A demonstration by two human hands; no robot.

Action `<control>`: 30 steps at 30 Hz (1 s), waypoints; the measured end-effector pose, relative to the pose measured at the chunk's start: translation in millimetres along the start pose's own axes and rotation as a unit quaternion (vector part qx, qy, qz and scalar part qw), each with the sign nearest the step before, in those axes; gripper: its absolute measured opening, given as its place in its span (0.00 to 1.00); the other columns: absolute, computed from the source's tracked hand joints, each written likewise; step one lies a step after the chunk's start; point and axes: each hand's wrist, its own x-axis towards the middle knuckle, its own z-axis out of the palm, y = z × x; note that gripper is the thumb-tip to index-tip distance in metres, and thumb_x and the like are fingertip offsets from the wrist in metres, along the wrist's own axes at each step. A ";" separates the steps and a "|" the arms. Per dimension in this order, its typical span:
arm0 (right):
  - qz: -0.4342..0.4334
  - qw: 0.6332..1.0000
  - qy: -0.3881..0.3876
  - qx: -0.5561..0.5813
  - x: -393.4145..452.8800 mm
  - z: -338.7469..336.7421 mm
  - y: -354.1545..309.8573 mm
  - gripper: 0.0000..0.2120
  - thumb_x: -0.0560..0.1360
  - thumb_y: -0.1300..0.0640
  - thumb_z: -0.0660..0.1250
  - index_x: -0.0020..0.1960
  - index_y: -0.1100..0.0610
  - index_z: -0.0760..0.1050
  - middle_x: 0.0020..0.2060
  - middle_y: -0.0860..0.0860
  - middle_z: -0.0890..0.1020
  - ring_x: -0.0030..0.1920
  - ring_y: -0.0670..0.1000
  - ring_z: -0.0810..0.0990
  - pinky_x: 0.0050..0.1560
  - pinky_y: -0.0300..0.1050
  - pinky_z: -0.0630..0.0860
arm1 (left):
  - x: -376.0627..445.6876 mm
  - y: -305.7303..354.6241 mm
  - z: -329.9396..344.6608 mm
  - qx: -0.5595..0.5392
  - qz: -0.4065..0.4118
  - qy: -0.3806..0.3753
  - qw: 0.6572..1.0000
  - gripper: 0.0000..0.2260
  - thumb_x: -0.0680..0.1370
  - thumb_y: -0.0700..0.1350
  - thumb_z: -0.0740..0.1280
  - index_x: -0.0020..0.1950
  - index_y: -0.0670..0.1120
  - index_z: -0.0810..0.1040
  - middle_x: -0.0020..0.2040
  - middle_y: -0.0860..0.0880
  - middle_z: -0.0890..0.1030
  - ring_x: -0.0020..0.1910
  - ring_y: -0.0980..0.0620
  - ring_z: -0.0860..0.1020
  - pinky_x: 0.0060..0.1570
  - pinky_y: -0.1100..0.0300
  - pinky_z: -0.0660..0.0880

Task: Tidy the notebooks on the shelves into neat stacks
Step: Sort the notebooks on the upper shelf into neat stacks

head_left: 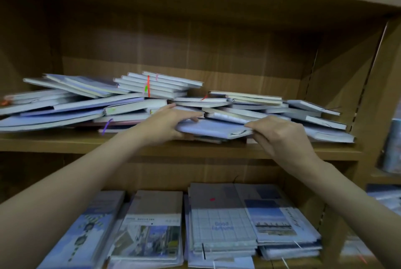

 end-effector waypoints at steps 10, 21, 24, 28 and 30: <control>0.044 0.982 -0.175 0.059 -2.6 -19.5 -30.1 0.15 0.72 0.67 0.66 0.57 0.58 0.80 0.48 0.58 0.84 0.46 0.62 0.83 0.42 0.58 0.80 | -64.4 27.9 23.4 -0.039 -0.019 0.118 0.992 0.27 0.71 0.43 0.74 0.68 0.46 0.70 0.67 0.49 0.72 0.67 0.51 0.68 0.67 0.60 0.60; 0.234 0.855 -0.267 0.379 -5.1 -31.8 -62.1 0.14 0.72 0.45 0.66 0.55 0.47 0.79 0.55 0.41 0.78 0.56 0.32 0.74 0.55 0.28 0.68 | -131.8 27.6 -14.9 -0.506 -0.273 0.117 0.810 0.10 0.79 0.44 0.62 0.58 0.46 0.77 0.53 0.51 0.81 0.46 0.59 0.82 0.38 0.68 0.77; 0.446 0.745 -0.216 0.447 -6.8 -24.5 -58.7 0.17 0.75 0.53 0.68 0.63 0.54 0.73 0.54 0.50 0.78 0.50 0.44 0.76 0.46 0.38 0.72 | -115.5 43.8 -13.0 -0.572 -0.333 0.108 0.742 0.17 0.77 0.42 0.66 0.65 0.45 0.70 0.52 0.49 0.80 0.37 0.54 0.81 0.28 0.68 0.75; 0.544 0.609 -0.181 0.549 -4.9 -22.4 -70.8 0.14 0.76 0.63 0.66 0.60 0.66 0.73 0.44 0.55 0.81 0.40 0.50 0.79 0.37 0.38 0.77 | -111.2 48.5 -11.3 -0.614 -0.356 0.120 0.694 0.18 0.77 0.35 0.63 0.67 0.43 0.68 0.44 0.48 0.81 0.37 0.52 0.78 0.24 0.67 0.75; 0.533 0.609 -0.181 0.559 -6.2 -24.4 -79.1 0.17 0.75 0.62 0.67 0.62 0.65 0.73 0.46 0.56 0.82 0.40 0.50 0.80 0.35 0.38 0.78 | -121.8 46.6 -17.9 -0.613 -0.354 0.113 0.697 0.13 0.78 0.34 0.61 0.61 0.45 0.72 0.36 0.51 0.83 0.32 0.55 0.80 0.25 0.68 0.74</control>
